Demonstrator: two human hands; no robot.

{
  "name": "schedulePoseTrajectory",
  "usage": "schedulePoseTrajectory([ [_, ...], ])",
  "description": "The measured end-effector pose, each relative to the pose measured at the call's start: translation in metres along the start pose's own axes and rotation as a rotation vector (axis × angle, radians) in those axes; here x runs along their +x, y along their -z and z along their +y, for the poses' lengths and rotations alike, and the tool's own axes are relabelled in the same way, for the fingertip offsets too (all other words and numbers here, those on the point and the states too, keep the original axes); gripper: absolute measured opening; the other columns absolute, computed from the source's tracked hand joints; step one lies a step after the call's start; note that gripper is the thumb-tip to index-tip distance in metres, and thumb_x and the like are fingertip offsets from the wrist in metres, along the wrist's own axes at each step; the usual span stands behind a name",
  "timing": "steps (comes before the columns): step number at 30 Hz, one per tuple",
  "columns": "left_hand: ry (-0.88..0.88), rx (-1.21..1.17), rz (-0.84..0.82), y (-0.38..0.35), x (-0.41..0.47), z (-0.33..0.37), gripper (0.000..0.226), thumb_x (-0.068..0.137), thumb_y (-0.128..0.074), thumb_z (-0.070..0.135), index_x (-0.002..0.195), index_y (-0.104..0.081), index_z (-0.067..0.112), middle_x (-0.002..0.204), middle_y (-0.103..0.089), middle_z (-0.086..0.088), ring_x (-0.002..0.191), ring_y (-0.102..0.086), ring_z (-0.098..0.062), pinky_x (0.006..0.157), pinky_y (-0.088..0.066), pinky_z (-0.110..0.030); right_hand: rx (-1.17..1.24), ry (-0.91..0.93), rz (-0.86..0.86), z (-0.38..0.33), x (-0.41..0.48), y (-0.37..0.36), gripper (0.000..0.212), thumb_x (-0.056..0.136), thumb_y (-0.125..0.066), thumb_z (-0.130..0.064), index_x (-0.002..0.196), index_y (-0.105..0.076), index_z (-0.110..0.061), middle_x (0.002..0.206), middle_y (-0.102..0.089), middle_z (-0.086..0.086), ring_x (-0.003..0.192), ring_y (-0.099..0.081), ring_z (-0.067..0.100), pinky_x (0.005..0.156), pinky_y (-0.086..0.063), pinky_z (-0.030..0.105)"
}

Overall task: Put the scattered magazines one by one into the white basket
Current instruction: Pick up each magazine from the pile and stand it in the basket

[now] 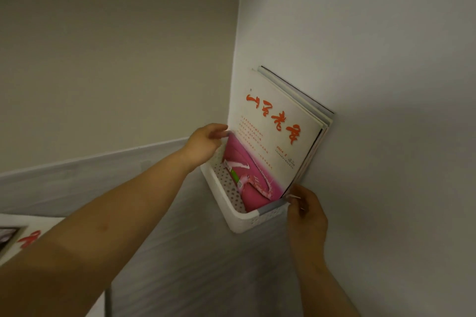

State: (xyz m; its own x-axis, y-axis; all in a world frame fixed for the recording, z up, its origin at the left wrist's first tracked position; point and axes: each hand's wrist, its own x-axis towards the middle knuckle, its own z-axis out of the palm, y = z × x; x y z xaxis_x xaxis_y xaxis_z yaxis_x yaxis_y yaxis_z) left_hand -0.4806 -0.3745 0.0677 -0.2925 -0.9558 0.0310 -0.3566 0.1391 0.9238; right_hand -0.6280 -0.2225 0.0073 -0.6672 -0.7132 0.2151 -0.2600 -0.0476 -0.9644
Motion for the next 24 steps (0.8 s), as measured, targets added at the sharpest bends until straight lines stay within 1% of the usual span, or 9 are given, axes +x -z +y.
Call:
schedulePoseTrajectory([
  [5, -0.106, 0.133, 0.067, 0.064, -0.09, -0.034, 0.023, 0.087, -0.045, -0.005, 0.106, -0.06, -0.003, 0.098, -0.065, -0.011, 0.081, -0.059, 0.003, 0.066, -0.04, -0.001, -0.081, 0.121, -0.052, -0.016, -0.043, -0.024, 0.027, 0.083, -0.051, 0.002, 0.098, -0.062, -0.017, 0.088, -0.062, 0.002, 0.073, -0.055, 0.01, 0.059, -0.037, -0.002],
  [8, -0.028, 0.257, 0.016, 0.115, -0.153, -0.073, 0.021, 0.086, -0.048, -0.005, 0.096, -0.066, 0.003, 0.081, -0.064, 0.003, 0.07, -0.056, 0.022, 0.069, -0.037, 0.007, -0.132, 0.183, -0.187, -0.023, -0.08, -0.059, 0.028, 0.081, -0.053, 0.004, 0.096, -0.063, -0.016, 0.091, -0.063, 0.002, 0.08, -0.058, 0.017, 0.07, -0.041, 0.019],
  [10, 0.067, 0.304, 0.127, 0.152, -0.195, -0.1, 0.024, 0.086, -0.049, -0.004, 0.088, -0.065, 0.015, 0.079, -0.065, 0.005, 0.071, -0.06, 0.011, 0.066, -0.038, 0.003, -0.177, 0.259, -0.289, -0.027, -0.108, -0.089, 0.025, 0.078, -0.055, 0.009, 0.093, -0.065, -0.008, 0.091, -0.065, 0.008, 0.083, -0.058, 0.017, 0.073, -0.04, 0.02],
  [14, 0.328, 0.342, 0.385, 0.211, -0.273, -0.155, 0.02, 0.081, -0.054, -0.007, 0.093, -0.067, 0.003, 0.101, -0.068, -0.015, 0.094, -0.062, -0.025, 0.083, -0.044, -0.026, -0.317, 0.443, -0.562, -0.035, -0.183, -0.146, 0.027, 0.063, -0.07, 0.01, 0.087, -0.069, -0.003, 0.087, -0.071, 0.016, 0.083, -0.066, 0.019, 0.075, -0.041, 0.018],
  [17, 0.476, 0.415, 0.422, 0.253, -0.319, -0.192, 0.028, 0.077, -0.059, -0.005, 0.104, -0.063, -0.001, 0.112, -0.064, -0.022, 0.106, -0.059, -0.035, 0.094, -0.042, -0.039, -0.447, 0.66, -0.784, -0.038, -0.247, -0.175, 0.05, 0.038, -0.089, -0.024, 0.084, -0.072, -0.021, 0.083, -0.075, -0.001, 0.075, -0.071, 0.012, 0.062, -0.05, 0.017],
  [19, 0.531, 0.505, 0.436, 0.276, -0.342, -0.212, 0.035, 0.078, -0.058, 0.003, 0.113, -0.059, -0.002, 0.121, -0.059, -0.024, 0.114, -0.054, -0.036, 0.1, -0.038, -0.04, -0.64, 0.657, -0.94, -0.041, -0.286, -0.19, 0.065, 0.043, -0.078, -0.058, 0.099, -0.067, -0.029, 0.104, -0.071, -0.003, 0.096, -0.066, 0.006, 0.077, -0.048, 0.012],
  [21, 0.569, 0.545, 0.476, 0.292, -0.361, -0.23, 0.044, 0.079, -0.057, 0.016, 0.119, -0.055, -0.001, 0.129, -0.054, -0.023, 0.12, -0.049, -0.036, 0.102, -0.036, -0.039, -0.653, 0.637, -1.069, -0.034, -0.315, -0.204, 0.075, 0.067, -0.059, -0.06, 0.132, -0.039, -0.028, 0.147, -0.032, 0.01, 0.134, -0.034, 0.013, 0.107, -0.028, 0.02],
  [22, 0.594, 0.573, 0.474, 0.298, -0.366, -0.236, 0.047, 0.08, -0.059, 0.02, 0.123, -0.052, 0.003, 0.133, -0.051, -0.019, 0.122, -0.048, -0.034, 0.102, -0.036, -0.038, -0.674, 0.632, -1.111, -0.031, -0.327, -0.209, 0.073, 0.074, -0.052, -0.058, 0.137, -0.026, -0.032, 0.152, -0.011, 0.011, 0.139, -0.022, 0.016, 0.112, -0.019, 0.025],
  [24, 0.653, 0.611, 0.435, 0.309, -0.369, -0.246, 0.055, 0.08, -0.062, 0.029, 0.13, -0.045, 0.011, 0.138, -0.046, -0.014, 0.125, -0.044, -0.03, 0.101, -0.036, -0.035, -0.716, 0.713, -1.02, -0.03, -0.338, -0.219, 0.071, 0.07, -0.044, -0.066, 0.133, -0.034, -0.037, 0.148, -0.026, 0.012, 0.133, -0.036, 0.016, 0.11, -0.022, 0.027],
])
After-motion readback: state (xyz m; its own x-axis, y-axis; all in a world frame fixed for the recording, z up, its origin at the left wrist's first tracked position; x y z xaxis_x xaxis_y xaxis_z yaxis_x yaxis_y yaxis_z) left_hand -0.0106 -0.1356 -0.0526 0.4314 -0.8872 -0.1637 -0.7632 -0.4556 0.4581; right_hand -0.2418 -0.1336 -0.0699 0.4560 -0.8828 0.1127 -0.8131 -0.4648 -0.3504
